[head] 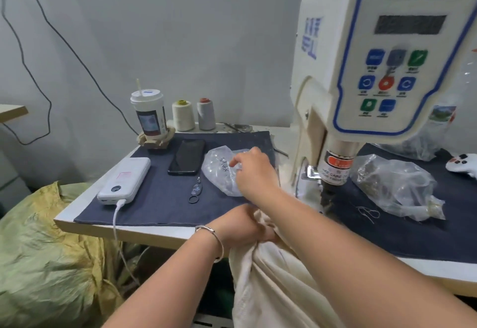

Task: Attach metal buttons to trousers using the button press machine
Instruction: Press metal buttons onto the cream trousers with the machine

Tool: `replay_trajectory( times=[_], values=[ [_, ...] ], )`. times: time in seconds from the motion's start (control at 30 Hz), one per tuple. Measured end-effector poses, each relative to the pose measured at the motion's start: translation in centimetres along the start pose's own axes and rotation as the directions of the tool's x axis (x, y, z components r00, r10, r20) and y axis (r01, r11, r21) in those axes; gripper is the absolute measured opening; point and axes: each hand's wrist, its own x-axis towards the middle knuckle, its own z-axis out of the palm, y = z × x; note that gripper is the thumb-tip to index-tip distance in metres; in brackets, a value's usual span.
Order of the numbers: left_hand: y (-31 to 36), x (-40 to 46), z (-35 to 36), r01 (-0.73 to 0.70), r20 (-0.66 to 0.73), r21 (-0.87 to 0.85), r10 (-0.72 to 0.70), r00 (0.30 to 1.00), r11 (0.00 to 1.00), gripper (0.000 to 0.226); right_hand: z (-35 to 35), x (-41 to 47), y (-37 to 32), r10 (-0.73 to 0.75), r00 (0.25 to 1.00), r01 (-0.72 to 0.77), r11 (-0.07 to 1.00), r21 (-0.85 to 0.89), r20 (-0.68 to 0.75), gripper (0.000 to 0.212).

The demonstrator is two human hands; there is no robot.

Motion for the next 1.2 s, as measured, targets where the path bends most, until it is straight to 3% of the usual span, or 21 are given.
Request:
replay_trajectory(
  times=[0.13,0.3,0.4,0.5,0.77,1.2],
  values=[
    [-0.9,0.7,0.2,-0.027,0.058,-0.048,0.029,0.998,0.999,0.025,2.9,3.9,0.3,0.030,0.995,-0.001,0.958,-0.286,0.100,0.035],
    [-1.2,1.8,0.2,-0.005,0.128,-0.001,0.005,0.992,1.000,0.018,3.8,6.2,-0.2,0.143,0.989,-0.124,0.928,-0.352,0.030,0.035],
    [-1.1,2.0,0.2,-0.016,0.111,0.098,0.005,0.994,0.995,0.019,4.1,6.9,-0.1,0.132,0.991,-0.112,0.912,-0.395,0.024,0.037],
    [-0.7,1.8,0.2,-0.034,0.139,-0.012,0.035,0.990,0.999,0.032,4.6,7.6,0.2,0.132,0.991,-0.111,0.914,-0.390,0.028,0.035],
    [-0.9,1.8,0.2,-0.053,0.114,-0.005,0.053,0.992,0.999,0.013,5.5,8.7,0.4,0.143,0.989,-0.124,0.938,-0.322,0.034,0.034],
    [-0.4,1.4,0.1,-0.123,0.156,-0.066,0.132,0.979,0.990,0.021,6.0,9.0,0.7,0.122,0.992,-0.111,0.949,-0.294,0.020,0.032]
  ],
)
